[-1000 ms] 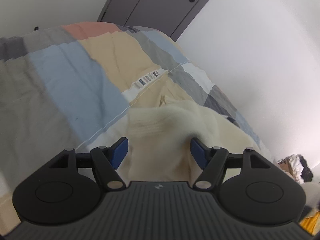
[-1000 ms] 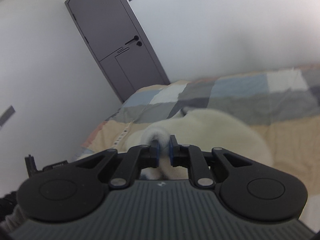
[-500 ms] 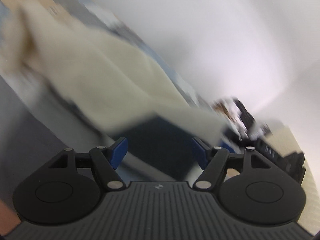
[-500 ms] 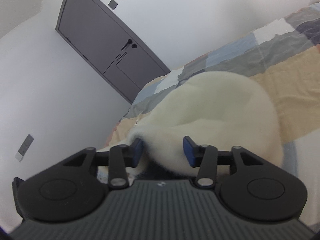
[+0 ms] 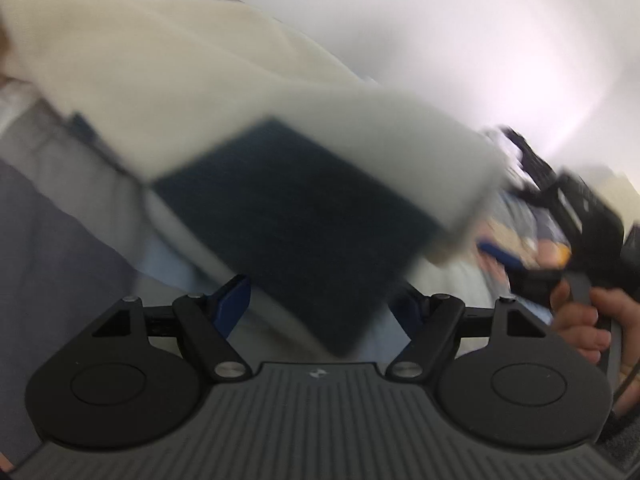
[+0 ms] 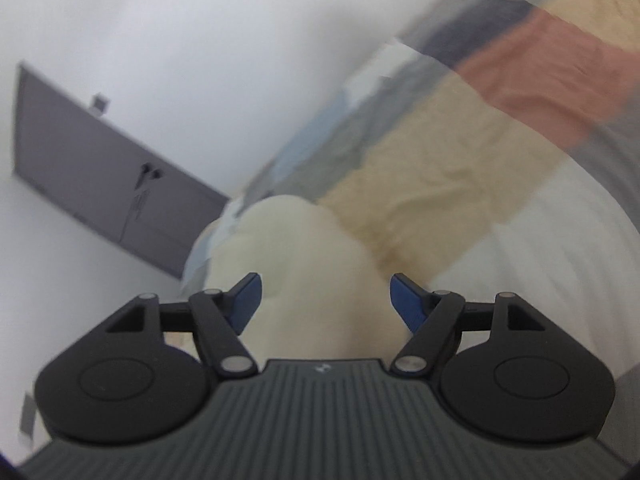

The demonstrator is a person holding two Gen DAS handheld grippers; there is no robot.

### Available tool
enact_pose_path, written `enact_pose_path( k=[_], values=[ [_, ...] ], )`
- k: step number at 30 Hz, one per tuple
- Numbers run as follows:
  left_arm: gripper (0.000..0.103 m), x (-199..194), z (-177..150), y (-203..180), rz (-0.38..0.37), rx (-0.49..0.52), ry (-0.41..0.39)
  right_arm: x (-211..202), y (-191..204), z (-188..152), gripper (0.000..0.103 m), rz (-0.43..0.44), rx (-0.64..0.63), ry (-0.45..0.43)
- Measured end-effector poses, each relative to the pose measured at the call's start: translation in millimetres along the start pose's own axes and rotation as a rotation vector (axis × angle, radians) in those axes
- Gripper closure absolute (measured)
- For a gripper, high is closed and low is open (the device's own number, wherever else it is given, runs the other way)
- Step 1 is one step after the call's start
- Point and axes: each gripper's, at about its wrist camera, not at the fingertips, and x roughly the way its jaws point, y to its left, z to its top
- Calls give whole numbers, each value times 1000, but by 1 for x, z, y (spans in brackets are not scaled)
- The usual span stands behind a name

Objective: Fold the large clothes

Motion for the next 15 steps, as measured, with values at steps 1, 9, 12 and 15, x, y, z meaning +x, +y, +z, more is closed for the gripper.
enact_pose_path(
  k=[1,9,12,15],
  values=[
    [25,0,2,7,6,-25,-11,8,-9,1,29,-13,46,13],
    [84,-20,19,35,11,-108,-113,71,-20,-4,30,-28,146,103],
    [85,-46,31,45,2,-128,-194,91,-18,-8,34,2,147,137],
    [86,-78,44,52,11,-129,-275,107,-15,-15,41,68,148,188]
  ],
)
